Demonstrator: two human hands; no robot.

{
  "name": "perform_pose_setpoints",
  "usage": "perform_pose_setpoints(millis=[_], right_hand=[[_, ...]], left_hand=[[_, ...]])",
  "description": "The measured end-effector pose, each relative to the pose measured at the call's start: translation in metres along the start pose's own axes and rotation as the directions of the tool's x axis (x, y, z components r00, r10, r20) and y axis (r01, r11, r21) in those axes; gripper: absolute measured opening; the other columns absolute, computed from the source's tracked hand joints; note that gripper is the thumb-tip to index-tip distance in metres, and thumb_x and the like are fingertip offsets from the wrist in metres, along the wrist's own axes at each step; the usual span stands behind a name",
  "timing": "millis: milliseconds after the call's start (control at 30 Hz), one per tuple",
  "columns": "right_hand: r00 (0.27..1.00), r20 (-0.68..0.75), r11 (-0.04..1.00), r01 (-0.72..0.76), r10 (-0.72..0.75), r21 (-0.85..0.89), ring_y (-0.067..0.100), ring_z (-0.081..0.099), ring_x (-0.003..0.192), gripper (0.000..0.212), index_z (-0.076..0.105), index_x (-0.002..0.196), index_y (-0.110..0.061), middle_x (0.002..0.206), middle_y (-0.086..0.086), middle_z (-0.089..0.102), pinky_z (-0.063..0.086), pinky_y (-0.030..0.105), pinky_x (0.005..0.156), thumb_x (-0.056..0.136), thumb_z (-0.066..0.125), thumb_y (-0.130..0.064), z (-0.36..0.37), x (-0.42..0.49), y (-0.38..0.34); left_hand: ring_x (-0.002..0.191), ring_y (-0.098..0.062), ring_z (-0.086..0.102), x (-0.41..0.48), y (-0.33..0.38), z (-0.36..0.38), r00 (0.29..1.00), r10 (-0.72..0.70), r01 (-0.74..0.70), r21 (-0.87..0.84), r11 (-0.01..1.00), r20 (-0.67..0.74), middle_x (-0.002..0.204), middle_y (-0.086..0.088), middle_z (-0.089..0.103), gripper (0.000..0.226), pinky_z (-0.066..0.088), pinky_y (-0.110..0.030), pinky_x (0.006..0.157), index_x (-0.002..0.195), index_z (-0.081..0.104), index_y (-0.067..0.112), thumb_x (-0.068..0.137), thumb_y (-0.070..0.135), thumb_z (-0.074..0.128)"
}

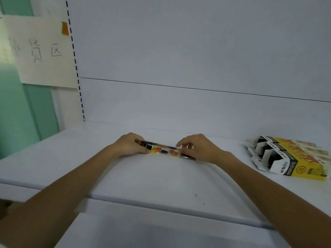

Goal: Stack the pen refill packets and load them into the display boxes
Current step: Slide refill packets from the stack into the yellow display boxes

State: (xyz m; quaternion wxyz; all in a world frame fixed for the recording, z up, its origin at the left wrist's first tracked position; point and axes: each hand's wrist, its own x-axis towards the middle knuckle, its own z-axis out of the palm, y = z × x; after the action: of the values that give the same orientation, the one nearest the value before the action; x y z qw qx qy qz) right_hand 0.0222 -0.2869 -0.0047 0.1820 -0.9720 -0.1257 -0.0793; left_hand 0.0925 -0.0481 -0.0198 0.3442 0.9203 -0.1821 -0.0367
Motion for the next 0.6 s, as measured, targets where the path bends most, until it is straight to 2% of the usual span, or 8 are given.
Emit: perform_pose_setpoints(millis=[100, 167, 233, 367, 433, 500, 567, 600], right_hand=[[0.982, -0.191, 1.000, -0.002, -0.003, -0.023, 0.014, 0.057, 0.096, 0.018, 0.074, 0.096, -0.017, 0.110, 0.001, 0.065, 0.043, 0.027, 0.084, 0.087, 0.059, -0.011, -0.002, -0.003, 0.011], [0.909, -0.417, 0.999, -0.026, 0.007, -0.040, 0.016, 0.049, 0.111, 0.020, 0.075, 0.085, -0.020, 0.121, 0.001, 0.056, 0.036, 0.029, 0.091, 0.083, 0.062, -0.005, -0.003, -0.003, 0.020], [0.845, -0.532, 0.999, -0.031, 0.050, 0.044, 0.013, 0.043, 0.106, 0.021, 0.075, 0.078, -0.021, 0.120, -0.002, 0.049, 0.031, 0.022, 0.089, 0.081, 0.065, -0.002, -0.005, -0.002, 0.023], [0.933, -0.342, 0.970, -0.024, 0.108, 0.241, 0.009, 0.051, 0.080, 0.032, 0.075, 0.083, -0.014, 0.095, -0.002, 0.060, 0.039, 0.007, 0.069, 0.083, 0.051, 0.006, -0.016, 0.001, 0.004], [0.973, -0.216, 0.968, -0.027, 0.082, 0.249, 0.006, 0.051, 0.073, 0.038, 0.075, 0.089, -0.013, 0.100, -0.003, 0.065, 0.037, 0.007, 0.061, 0.085, 0.041, 0.004, -0.018, 0.002, -0.011], [0.993, -0.113, 0.954, 0.006, 0.029, 0.298, 0.008, 0.055, 0.091, 0.037, 0.074, 0.093, -0.017, 0.115, -0.005, 0.064, 0.038, 0.010, 0.075, 0.086, 0.041, -0.002, -0.014, 0.004, -0.023], [0.999, -0.013, 0.927, 0.051, -0.050, 0.371, 0.010, 0.050, 0.115, 0.034, 0.072, 0.096, -0.024, 0.127, -0.006, 0.058, 0.035, 0.022, 0.096, 0.083, 0.048, -0.004, -0.008, 0.009, -0.031], [0.996, 0.030, 0.916, 0.064, -0.083, 0.396, 0.008, 0.045, 0.121, 0.034, 0.071, 0.099, -0.030, 0.131, -0.009, 0.054, 0.031, 0.023, 0.099, 0.083, 0.053, -0.006, -0.006, 0.011, -0.034]], left_hand=[[0.069, -0.009, 0.051, -0.010, 0.002, 0.005, 0.997, -0.021, 0.021, -0.001, 1.000, -0.069, 0.069, 0.010, 0.054, 0.016, 0.035, -0.020, 0.058, 0.071, 0.059, 0.027, 0.075, 0.025, 0.074], [0.083, -0.013, 0.056, -0.015, 0.001, 0.010, 0.992, -0.026, 0.023, -0.029, 0.999, -0.123, 0.082, 0.008, 0.061, 0.014, 0.040, -0.020, 0.066, 0.085, 0.064, 0.026, 0.075, 0.024, 0.074], [0.097, -0.014, 0.054, -0.019, 0.002, 0.013, 0.984, -0.030, 0.029, -0.009, 1.000, -0.173, 0.105, 0.003, 0.060, 0.032, 0.040, -0.022, 0.078, 0.105, 0.062, 0.022, 0.076, 0.026, 0.073], [0.116, -0.020, 0.046, -0.024, 0.010, 0.016, 0.967, 0.038, -0.020, 0.074, 0.997, -0.253, 0.123, -0.005, 0.051, 0.045, 0.036, -0.026, 0.089, 0.121, 0.055, 0.019, 0.080, 0.031, 0.069], [0.120, -0.020, 0.043, -0.027, 0.015, 0.016, 0.958, 0.080, -0.061, 0.078, 0.995, -0.276, 0.126, -0.005, 0.049, 0.043, 0.035, -0.026, 0.091, 0.122, 0.053, 0.019, 0.082, 0.031, 0.066], [0.123, -0.020, 0.040, -0.028, 0.018, 0.016, 0.948, 0.138, -0.108, 0.118, 0.987, -0.288, 0.130, -0.004, 0.047, 0.044, 0.032, -0.025, 0.093, 0.125, 0.051, 0.018, 0.084, 0.029, 0.064], [0.125, -0.020, 0.037, -0.030, 0.019, 0.017, 0.934, 0.189, -0.141, 0.171, 0.975, -0.304, 0.132, -0.003, 0.046, 0.046, 0.030, -0.025, 0.096, 0.128, 0.047, 0.019, 0.085, 0.026, 0.062], [0.125, -0.020, 0.036, -0.031, 0.018, 0.018, 0.928, 0.205, -0.146, 0.200, 0.969, -0.312, 0.133, -0.002, 0.045, 0.046, 0.030, -0.026, 0.097, 0.129, 0.046, 0.019, 0.085, 0.025, 0.061]])
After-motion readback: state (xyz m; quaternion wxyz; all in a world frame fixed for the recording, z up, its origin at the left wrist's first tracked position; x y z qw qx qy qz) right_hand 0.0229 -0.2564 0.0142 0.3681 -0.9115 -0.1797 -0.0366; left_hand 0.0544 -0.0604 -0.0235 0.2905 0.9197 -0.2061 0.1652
